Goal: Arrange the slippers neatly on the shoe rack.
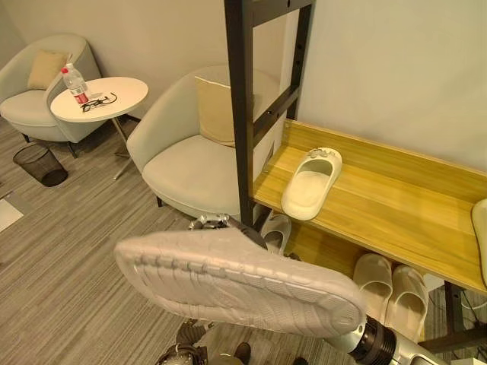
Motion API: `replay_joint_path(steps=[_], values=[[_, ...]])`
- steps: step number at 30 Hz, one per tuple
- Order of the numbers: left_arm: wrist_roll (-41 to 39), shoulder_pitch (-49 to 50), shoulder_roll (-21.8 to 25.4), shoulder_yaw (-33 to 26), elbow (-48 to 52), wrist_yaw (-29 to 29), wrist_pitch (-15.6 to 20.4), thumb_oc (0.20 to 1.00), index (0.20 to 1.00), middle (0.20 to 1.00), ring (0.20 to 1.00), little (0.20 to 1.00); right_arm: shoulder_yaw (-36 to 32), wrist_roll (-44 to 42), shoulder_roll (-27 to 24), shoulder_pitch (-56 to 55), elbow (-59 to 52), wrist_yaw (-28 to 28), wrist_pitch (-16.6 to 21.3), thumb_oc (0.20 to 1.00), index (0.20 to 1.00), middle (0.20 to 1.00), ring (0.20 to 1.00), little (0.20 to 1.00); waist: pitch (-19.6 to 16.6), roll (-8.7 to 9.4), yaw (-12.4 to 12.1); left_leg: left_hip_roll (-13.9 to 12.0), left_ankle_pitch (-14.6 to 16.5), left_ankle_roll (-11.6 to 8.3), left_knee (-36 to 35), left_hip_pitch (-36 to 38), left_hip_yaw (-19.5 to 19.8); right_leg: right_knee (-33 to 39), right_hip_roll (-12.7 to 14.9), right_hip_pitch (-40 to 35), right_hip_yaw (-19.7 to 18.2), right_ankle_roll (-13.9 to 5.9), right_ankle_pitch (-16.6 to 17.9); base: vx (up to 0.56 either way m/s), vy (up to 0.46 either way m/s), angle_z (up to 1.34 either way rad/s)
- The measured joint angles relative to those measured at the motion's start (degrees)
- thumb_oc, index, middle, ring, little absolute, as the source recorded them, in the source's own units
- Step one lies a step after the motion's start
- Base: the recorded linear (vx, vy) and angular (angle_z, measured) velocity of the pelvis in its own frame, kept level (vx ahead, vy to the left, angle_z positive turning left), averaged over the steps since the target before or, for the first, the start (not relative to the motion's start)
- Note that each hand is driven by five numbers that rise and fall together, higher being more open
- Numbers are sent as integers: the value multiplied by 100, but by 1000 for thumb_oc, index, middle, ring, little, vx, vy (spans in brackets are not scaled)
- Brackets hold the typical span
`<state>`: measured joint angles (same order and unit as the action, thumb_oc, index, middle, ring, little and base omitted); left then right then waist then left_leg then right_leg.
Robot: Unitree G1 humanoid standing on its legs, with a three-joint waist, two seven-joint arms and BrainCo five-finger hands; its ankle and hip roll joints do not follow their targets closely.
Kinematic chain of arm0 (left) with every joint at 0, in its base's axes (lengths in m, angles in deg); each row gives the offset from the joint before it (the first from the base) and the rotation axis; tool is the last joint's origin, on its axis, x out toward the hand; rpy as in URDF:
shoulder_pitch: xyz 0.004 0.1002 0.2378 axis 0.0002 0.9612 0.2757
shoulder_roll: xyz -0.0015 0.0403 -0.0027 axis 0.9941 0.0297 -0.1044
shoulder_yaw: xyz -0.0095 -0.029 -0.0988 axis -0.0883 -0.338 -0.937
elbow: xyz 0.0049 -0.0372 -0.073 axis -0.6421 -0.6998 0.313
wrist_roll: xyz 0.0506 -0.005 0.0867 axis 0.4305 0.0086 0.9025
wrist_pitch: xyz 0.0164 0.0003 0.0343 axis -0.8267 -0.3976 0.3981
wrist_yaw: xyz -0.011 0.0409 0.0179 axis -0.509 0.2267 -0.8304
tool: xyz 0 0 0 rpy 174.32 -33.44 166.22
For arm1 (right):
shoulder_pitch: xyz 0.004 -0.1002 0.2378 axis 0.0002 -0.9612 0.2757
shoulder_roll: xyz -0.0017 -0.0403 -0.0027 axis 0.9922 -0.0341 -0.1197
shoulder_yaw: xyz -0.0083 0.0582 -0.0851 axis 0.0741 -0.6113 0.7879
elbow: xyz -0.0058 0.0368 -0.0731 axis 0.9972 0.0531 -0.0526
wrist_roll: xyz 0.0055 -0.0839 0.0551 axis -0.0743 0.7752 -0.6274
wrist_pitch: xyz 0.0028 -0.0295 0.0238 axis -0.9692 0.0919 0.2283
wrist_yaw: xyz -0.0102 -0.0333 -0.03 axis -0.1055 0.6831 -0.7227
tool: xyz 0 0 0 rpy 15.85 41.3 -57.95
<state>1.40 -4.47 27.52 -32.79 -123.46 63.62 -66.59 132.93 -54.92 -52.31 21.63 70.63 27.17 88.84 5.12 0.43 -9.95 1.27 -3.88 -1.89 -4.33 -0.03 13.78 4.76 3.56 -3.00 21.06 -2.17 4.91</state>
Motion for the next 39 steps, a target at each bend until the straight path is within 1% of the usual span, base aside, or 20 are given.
replay_joint_path(steps=[2, 3, 4, 5, 6, 8, 9, 11, 12, 16, 18, 19, 20, 21, 24, 28, 32, 34, 38, 39], values=[[-30, -77, 23, 22, 98, 55, 34, 1000, 1000, 1000, 1000, 1000, -12, 471, -206, -242, 185, -13, -119, 200, 200, 200, 200, 200, 78, 32, -2, 5, -7, -9, 3, -29, 13, 0, 5, 19, 29, -5, -3, 0, -7, 10], [-68, -21, 48, 13, 95, 50, 41, 1000, 1000, 1000, 1000, 1000, -45, 936, -374, -263, 439, -16, -113, 200, 200, 200, 200, 200, 159, -11, -19, 12, -22, -32, -1, -44, 28, -1, 13, 21, 61, -7, -4, -42, -24, 7], [-188, -19, 66, 14, 57, 45, 68, 1000, 1000, 1000, 1000, 1000, -203, 1528, -330, -281, 1070, 57, -7, 200, 200, 200, 200, 200, 172, 39, 1, 12, -42, -61, 20, -40, 47, -1, 9, 10, 78, -14, -8, -49, -52, 10], [-185, -30, 75, 16, -6, 45, 79, 1000, 1000, 1000, 1000, 1000, -289, 2253, -359, -275, 1435, 204, 45, 200, 200, 200, 200, 200, 198, 16, 3, 16, -42, -62, 55, -104, 78, -1, 7, 38, 106, -16, -11, -106, -63, 16], [-181, -119, 72, 15, -94, 48, 130, 1000, 1000, 1000, 1000, 1000, -276, 3686, -665, -94, 1726, 595, 11, 200, 200, 200, 200, 200, 277, 17, -18, 28, -39, -61, 112, -177, 135, -1, 4, 66, 139, -24, -16, -132, -57, 18], [-178, -262, 80, 20, -148, 73, 128, 1000, 1000, 1000, 1000, 1000, -291, 5096, -1159, 52, 1708, 994, 122, 200, 200, 200, 200, 200, 423, -17, -46, 20, -85, -105, 119, -249, 141, -1, -3, 155, 150, -23, -2, -174, -29, 12], [-177, -299, 135, 53, -143, 95, 197, 1000, 1000, 1000, 1000, 1000, -469, 6166, -1196, 206, 2185, 1513, 294, 200, 200, 200, 200, 200, 588, -56, -44, 11, -135, -108, 169, -370, 150, -2, -20, 247, 199, -20, 19, -191, -12, 11], [-180, -483, 126, 245, -180, 139, 214, 1000, 1000, 1000, 1000, 1000, -543, 6904, -1166, 389, 2851, 1947, 285, 200, 200, 200, 200, 200, 781, -121, -32, 14, -189, -96, 271, -573, 174, -3, -30, 385, 247, 0, 46, -208, 5, 11], [-179, -624, 135, 297, -264, 135, 234, 1000, 1000, 1000, 1000, 1000, -563, 7252, -1205, 456, 3117, 2103, 211, 200, 200, 200, 200, 200, 979, -198, -47, 14, -203, -127, 305, -656, 231, -4, -40, 442, 270, 28, 67, -196, 33, 12], [-193, -885, 50, 433, -210, 185, 312, 1000, 1000, 1000, 1000, 1000, -821, 7724, -1175, 416, 3278, 2650, 148, 200, 200, 200, 200, 200, 1432, -321, -6, 13, -255, -157, 407, -889, 319, -185, -24, 662, 395, 74, 65, -168, 51, 12], [-283, -1078, 26, 536, -86, 240, 353, 1000, 1000, 1000, 1000, 1000, -1456, 7820, -1180, 385, 3300, 3266, 162, 200, 200, 200, 200, 200, 1678, -338, 11, 24, -266, -163, 633, -1267, 313, -712, 71, 1167, 382, 133, -98, -200, 104, 4], [-331, -1114, 20, 529, -64, 250, 358, 1000, 1000, 1000, 1000, 1000, -1671, 7809, -1179, 401, 3313, 3447, 131, 200, 200, 200, 200, 200, 1764, -350, 12, 34, -256, -174, 678, -1352, 315, -856, 105, 1297, 374, 164, -167, -102, 83, -3], [-429, -1189, 1, 522, -33, 275, 380, 1000, 1000, 1000, 1000, 1000, -1990, 7762, -1182, 467, 3353, 3688, -1, 200, 200, 200, 200, 200, 1918, -360, 21, 42, -238, -188, 699, -1406, 295, -1060, 150, 1436, 342, 169, -215, -101, 69, -6], [-429, -1194, -6, 520, -37, 308, 381, 1000, 1000, 1000, 1000, 1000, -2141, 7757, -1181, 483, 3351, 3783, -54, 200, 200, 200, 200, 200, 1971, -351, 29, 49, -230, -187, 700, -1414, 287, -1178, 178, 1502, 297, 154, -250, -124, 66, -10], [-462, -1167, 9, 467, -32, 369, 503, 1000, 1000, 1000, 1000, 1000, -2610, 7693, -1281, 537, 3579, 4362, -147, 200, 200, 200, 200, 200, 2019, -335, 45, 161, -179, -133, 895, -1676, 296, -1815, 392, 1949, 244, 240, -585, -108, 55, 3], [-655, -1167, 118, 467, -5, 405, 574, 1000, 1000, 1000, 1000, 1000, -2987, 7540, -1327, 660, 3968, 4857, -294, 200, 200, 200, 200, 200, 2064, -307, 57, 324, -116, -41, 1205, -2114, 302, -2471, 638, 2531, 191, 240, -826, -65, 47, 9], [-696, -1220, 200, 513, 82, 402, 589, 1000, 1000, 1000, 1000, 1000, -3033, 7289, -1386, 1291, 4763, 5183, -481, 200, 200, 200, 200, 200, 2174, -254, 84, 439, -78, -7, 1508, -2571, 277, -2854, 768, 3020, 116, 270, -911, -45, 37, 2], [-828, -1237, 208, 539, 148, 396, 610, 1000, 1000, 1000, 1000, 1000, -2971, 7196, -1410, 1531, 4909, 5251, -509, 200, 200, 200, 200, 200, 2207, -250, 105, 458, -79, -7, 1555, -2654, 278, -2913, 786, 3114, 89, 271, -913, -60, 30, 0], [-933, -1304, 253, 791, 264, 345, 735, 1000, 1000, 1000, 1000, 1000, -2637, 7083, -1492, 2384, 5536, 5361, -562, 200, 200, 200, 200, 200, 2211, -244, 86, 486, -71, -3, 1724, -2943, 276, -3009, 793, 3371, 55, 272, -913, -56, 17, -1], [-967, -1337, 270, 910, 298, 326, 757, 1000, 1000, 1000, 1000, 1000, -2401, 7021, -1566, 2777, 5872, 5375, -583, 200, 200, 200, 200, 200, 2215, -238, 70, 497, -70, -5, 1799, -3079, 271, -3071, 800, 3497, 30, 272, -914, 52, -21, 1]])
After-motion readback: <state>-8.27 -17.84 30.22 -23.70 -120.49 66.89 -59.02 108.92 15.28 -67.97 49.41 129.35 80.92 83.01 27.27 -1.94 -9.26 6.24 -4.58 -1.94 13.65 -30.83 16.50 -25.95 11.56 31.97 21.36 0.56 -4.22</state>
